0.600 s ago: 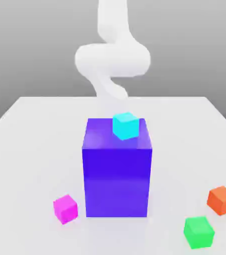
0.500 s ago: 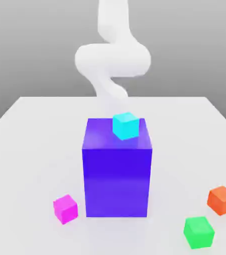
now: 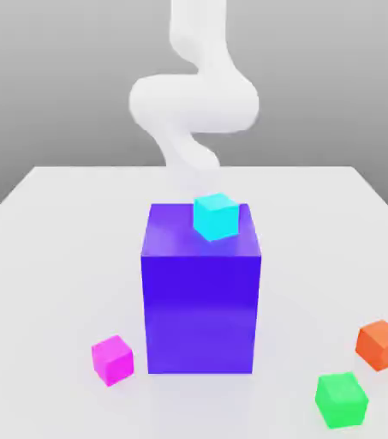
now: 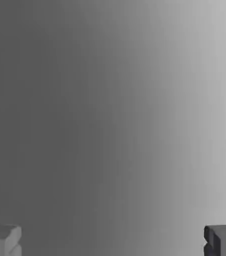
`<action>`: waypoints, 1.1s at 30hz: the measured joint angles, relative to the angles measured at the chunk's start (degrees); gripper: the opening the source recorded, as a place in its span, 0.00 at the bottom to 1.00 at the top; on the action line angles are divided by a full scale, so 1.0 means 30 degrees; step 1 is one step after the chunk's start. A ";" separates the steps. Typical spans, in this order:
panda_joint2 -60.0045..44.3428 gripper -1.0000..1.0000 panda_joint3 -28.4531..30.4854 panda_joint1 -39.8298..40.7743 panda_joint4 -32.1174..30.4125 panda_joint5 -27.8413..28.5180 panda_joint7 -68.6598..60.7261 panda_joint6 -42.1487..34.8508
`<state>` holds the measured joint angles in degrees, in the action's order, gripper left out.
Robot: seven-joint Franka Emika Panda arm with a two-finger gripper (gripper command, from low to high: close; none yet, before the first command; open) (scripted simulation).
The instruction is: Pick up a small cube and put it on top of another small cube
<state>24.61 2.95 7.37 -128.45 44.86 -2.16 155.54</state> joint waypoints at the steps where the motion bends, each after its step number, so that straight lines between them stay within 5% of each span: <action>1: -0.0362 0.50 0.0008 0.0123 0.0047 0.0840 -0.0779 0.0415; 21: -0.7520 0.50 0.0461 0.1989 0.1249 1.8833 -1.5741 0.7723; 27: -0.9244 0.50 0.0847 0.2197 0.1302 2.2575 -2.0601 0.9466; 30: -1.0218 0.50 0.2049 0.1631 0.1001 2.3379 -2.5043 1.0524; 33: -1.1458 0.50 0.5507 -0.1373 0.1279 2.6081 -2.7201 1.2014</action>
<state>-9.76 19.47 3.25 -124.61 123.11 -83.76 191.58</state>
